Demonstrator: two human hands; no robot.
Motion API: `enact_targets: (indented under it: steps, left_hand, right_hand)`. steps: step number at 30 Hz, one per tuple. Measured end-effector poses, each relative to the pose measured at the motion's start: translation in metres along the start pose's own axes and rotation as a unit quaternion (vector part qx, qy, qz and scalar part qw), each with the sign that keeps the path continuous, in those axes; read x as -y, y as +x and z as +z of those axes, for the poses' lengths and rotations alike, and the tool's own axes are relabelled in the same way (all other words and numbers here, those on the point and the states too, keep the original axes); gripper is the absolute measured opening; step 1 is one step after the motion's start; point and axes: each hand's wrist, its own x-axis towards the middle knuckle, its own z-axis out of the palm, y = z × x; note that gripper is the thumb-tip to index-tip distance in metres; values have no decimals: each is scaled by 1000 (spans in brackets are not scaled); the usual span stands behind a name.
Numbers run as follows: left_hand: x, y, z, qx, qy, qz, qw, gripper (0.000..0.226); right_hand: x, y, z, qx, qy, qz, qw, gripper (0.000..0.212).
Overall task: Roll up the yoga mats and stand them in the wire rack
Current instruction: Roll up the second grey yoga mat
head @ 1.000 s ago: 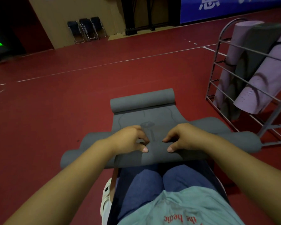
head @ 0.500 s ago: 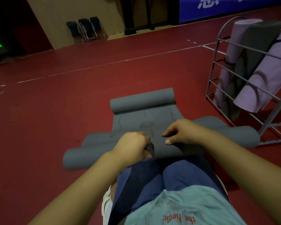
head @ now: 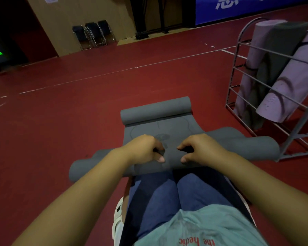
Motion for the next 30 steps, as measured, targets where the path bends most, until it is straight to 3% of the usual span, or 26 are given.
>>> enact_targets:
  steps: [4, 9, 11, 14, 19, 21, 26, 30]
  left_hand:
    - [1, -1, -1, 4, 18, 10, 1000, 38]
    - [-11, -7, 3, -94, 140, 21, 985, 33]
    - [-11, -10, 10, -99, 166, 20, 981, 42]
    - [-7, -9, 20, -98, 168, 4, 981, 50]
    - [-2, 4, 10, -91, 136, -1, 986, 37]
    - [2, 10, 0, -59, 103, 4, 993, 36]
    - [8, 23, -12, 4, 56, -4, 998, 44]
    - [16, 33, -18, 42, 19, -9, 999, 47]
  right_hand:
    - [-1, 10, -7, 20, 21, 3, 1000, 49]
    - [-5, 23, -15, 56, 55, 15, 997, 45]
    - [-7, 30, -20, 82, 57, 16, 995, 42]
    - [-5, 40, -27, 112, 57, 18, 992, 40]
    - [-5, 52, -35, 150, 44, 27, 987, 39]
    - [-5, 51, -36, 136, 26, 13, 990, 38]
    - [1, 35, -25, -10, -107, -29, 994, 43]
    - [-3, 24, -2, -8, -151, -46, 987, 61]
